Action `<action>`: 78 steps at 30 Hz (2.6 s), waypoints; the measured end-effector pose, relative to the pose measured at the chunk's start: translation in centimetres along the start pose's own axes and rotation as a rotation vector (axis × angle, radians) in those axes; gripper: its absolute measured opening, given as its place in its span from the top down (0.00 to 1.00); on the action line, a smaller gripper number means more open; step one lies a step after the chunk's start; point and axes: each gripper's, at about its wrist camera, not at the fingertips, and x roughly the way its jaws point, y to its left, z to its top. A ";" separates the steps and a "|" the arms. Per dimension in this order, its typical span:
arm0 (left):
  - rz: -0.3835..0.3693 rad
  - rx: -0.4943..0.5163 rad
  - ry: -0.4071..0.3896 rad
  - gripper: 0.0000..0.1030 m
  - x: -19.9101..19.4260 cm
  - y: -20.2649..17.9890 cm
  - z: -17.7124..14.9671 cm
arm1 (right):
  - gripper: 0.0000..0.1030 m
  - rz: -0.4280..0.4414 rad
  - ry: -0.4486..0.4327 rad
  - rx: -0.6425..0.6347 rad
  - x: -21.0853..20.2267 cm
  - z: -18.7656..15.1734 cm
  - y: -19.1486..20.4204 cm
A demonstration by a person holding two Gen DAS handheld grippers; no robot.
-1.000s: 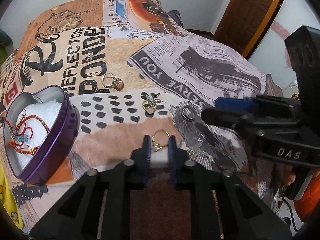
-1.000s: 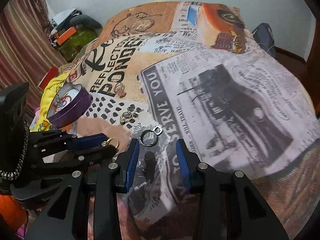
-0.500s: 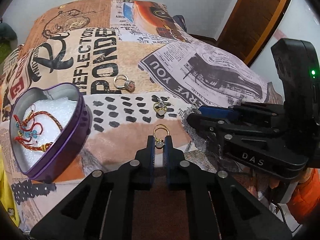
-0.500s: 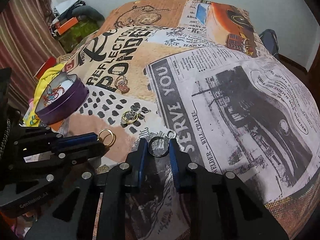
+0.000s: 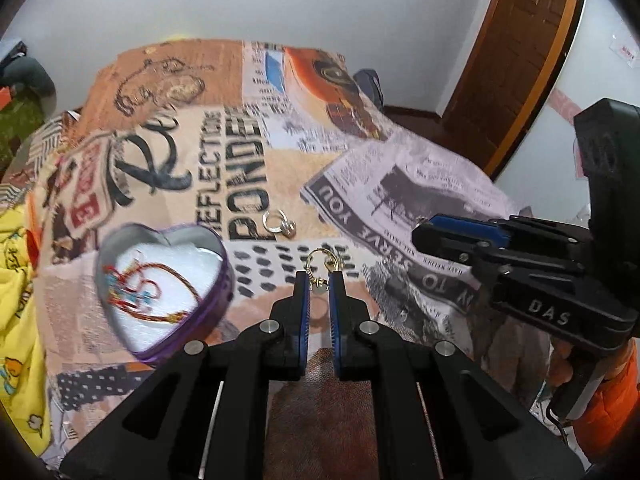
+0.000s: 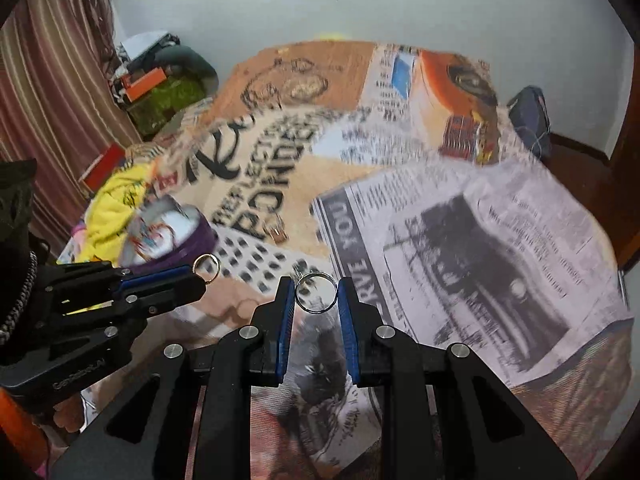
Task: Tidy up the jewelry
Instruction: 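Grasp the silver ring with the right tool while the left carries the gold ring to the tin, then lower both rings into the heart tin and open both tools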
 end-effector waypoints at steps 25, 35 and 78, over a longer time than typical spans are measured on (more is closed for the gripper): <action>0.125 -0.020 -0.210 0.93 -9.1 4.9 1.5 | 0.81 0.074 -0.215 -0.079 -4.5 4.6 7.7; 0.123 -0.072 -0.155 0.93 -7.3 8.9 0.4 | 0.81 0.126 -0.126 -0.104 0.3 4.8 10.4; 0.173 -0.160 -0.111 0.71 -4.9 14.1 -0.3 | 0.62 0.055 0.033 -0.188 7.4 4.1 11.9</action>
